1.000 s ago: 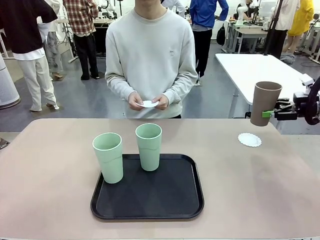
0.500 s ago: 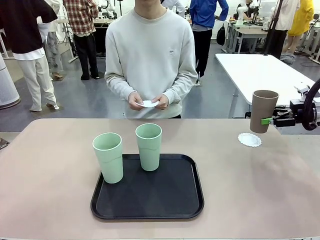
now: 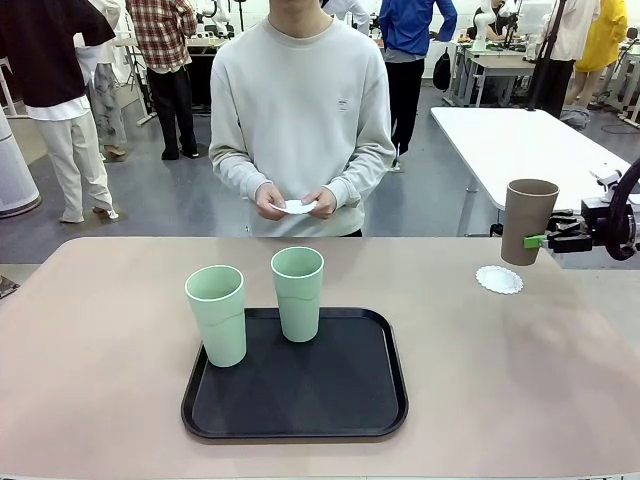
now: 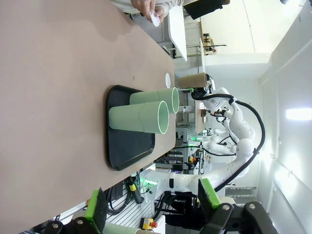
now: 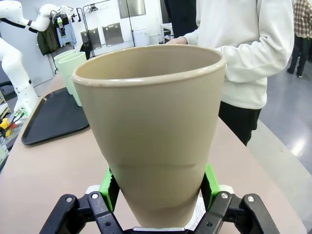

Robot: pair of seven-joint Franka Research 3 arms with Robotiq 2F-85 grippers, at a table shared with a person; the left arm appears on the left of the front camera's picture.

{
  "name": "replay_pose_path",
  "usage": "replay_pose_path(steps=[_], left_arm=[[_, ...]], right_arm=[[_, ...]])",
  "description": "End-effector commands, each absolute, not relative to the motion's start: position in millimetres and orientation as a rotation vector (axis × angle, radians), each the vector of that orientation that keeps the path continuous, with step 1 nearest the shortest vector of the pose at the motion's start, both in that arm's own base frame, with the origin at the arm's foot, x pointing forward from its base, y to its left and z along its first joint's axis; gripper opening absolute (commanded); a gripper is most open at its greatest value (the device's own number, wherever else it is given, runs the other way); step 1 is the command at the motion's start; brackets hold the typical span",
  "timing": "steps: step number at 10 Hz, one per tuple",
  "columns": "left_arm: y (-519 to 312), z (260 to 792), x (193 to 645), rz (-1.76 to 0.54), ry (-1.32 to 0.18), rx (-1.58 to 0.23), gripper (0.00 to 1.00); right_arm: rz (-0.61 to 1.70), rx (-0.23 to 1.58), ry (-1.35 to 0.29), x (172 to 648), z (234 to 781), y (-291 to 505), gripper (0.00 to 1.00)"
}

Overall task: Place coasters on the table and set cups on them.
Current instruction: Pick up one Reusable plastic cup and place it on a coaster set by the human.

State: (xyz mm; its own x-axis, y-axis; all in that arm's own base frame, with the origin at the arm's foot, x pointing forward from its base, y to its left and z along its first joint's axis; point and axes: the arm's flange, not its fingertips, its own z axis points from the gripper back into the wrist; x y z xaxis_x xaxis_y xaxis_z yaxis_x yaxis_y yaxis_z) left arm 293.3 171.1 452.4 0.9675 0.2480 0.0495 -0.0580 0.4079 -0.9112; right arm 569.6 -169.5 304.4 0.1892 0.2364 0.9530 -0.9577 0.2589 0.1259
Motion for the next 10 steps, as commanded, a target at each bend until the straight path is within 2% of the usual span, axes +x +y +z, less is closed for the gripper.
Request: replay_pose_path(steps=[1, 4, 10], left_arm=[[172, 453, 292, 0.194, -0.196, -1.143, 1.00], [172, 453, 292, 0.194, -0.196, -1.143, 1.00], [172, 453, 292, 0.194, -0.196, -1.143, 1.00]], right_arm=[[1.048, 0.913, -0.994, 574, 294, -162, 0.82], [1.087, 0.981, -1.028, 577, 284, -158, 0.82], [1.165, 0.962, -1.017, 592, 264, -162, 0.82]])
